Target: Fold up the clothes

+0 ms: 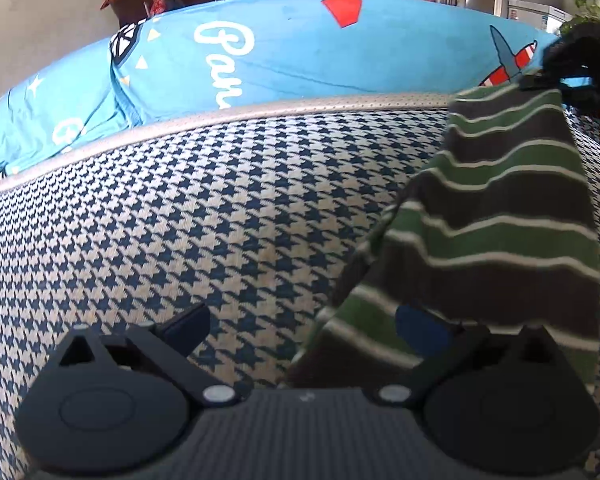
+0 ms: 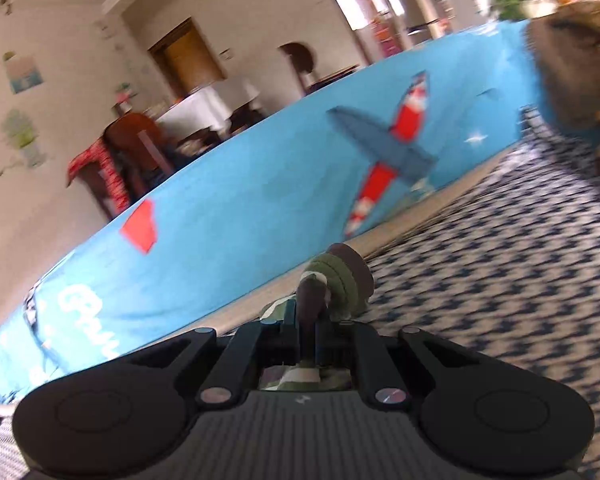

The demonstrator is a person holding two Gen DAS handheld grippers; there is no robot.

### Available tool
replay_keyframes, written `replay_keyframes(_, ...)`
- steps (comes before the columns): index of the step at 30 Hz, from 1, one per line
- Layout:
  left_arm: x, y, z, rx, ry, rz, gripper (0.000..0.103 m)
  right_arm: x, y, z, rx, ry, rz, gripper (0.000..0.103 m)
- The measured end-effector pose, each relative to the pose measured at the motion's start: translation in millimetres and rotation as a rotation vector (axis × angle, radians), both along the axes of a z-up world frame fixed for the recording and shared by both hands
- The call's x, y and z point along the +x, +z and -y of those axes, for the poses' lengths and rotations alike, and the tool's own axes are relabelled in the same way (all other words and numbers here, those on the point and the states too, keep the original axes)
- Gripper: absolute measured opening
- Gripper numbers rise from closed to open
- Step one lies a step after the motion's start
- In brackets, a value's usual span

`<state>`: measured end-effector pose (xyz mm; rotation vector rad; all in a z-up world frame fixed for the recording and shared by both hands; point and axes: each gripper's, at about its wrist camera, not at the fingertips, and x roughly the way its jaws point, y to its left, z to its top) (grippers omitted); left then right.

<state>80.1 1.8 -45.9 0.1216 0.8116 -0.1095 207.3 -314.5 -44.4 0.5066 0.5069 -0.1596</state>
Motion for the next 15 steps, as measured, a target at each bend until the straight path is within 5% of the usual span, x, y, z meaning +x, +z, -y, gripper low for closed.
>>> replay_keyframes(5,-2,2,7,0.004,-0.017,0.006,0.103,-24,4,47,-0.022,-0.159,-0.021,0.009)
replay_keyframes(10,-2,1,19,0.024,-0.039,0.01,0.103,-32,-8,72,-0.022,-0.202,-0.125,0.013)
replay_keyframes(15,-4,0,28,0.05,-0.058,0.024,0.103,-42,-4,77,-0.074,-0.243,-0.176,0.032)
